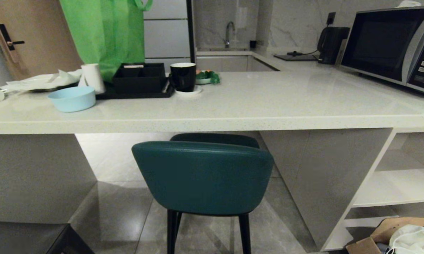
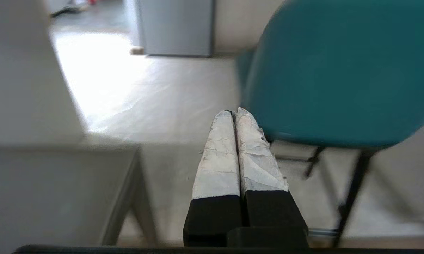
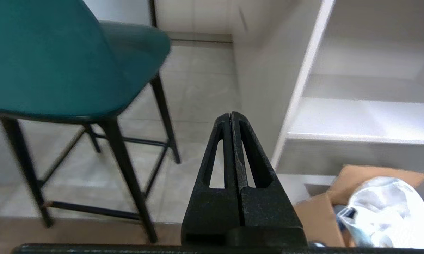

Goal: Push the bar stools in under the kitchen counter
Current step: Pull the blue chair out from under the dining table

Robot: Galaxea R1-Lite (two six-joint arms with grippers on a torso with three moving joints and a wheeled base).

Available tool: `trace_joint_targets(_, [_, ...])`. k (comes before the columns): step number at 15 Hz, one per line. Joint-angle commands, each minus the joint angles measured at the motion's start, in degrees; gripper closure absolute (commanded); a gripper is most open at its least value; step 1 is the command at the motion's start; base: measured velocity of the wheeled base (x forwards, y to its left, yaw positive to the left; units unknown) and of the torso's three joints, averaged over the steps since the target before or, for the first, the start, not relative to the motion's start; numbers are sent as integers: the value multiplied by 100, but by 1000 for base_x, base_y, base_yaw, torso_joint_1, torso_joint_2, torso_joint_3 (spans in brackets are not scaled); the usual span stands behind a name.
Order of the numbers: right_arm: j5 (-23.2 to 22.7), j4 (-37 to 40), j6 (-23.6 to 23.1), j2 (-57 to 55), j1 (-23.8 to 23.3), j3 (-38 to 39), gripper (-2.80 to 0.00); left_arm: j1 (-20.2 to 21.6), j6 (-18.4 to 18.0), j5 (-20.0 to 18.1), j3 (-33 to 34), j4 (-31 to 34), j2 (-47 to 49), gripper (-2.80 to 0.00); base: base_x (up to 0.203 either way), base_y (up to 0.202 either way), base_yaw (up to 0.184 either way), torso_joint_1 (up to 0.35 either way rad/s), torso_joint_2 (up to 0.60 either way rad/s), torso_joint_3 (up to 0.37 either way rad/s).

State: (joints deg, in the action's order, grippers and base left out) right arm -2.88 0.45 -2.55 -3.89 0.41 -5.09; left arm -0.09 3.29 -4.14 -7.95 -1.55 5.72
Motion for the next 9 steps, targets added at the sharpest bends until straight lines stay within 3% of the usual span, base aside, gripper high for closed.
trace_joint_targets(1, [-79,-159,106,-991,16,-284,0,-54,131,-76,-359,-291,1304,0,0,0,0,0,0,0])
trace_joint_targets(3, [-203,-861,224,-2284,29,-501,0,-130,247,-186,-506,-1287,2939,0,0,0,0,0,0,0])
trace_joint_targets(6, [-322,-2401,311,-4325,146,-634,0,-197,289,-410,-382,-3429,5330,0,0,0,0,0,0,0])
trace_joint_targets(9, [-326,-4193,417,-6277,994,-606,0,-232,43,-797,-4,-5966,7542,0,0,0,0,0,0,0])
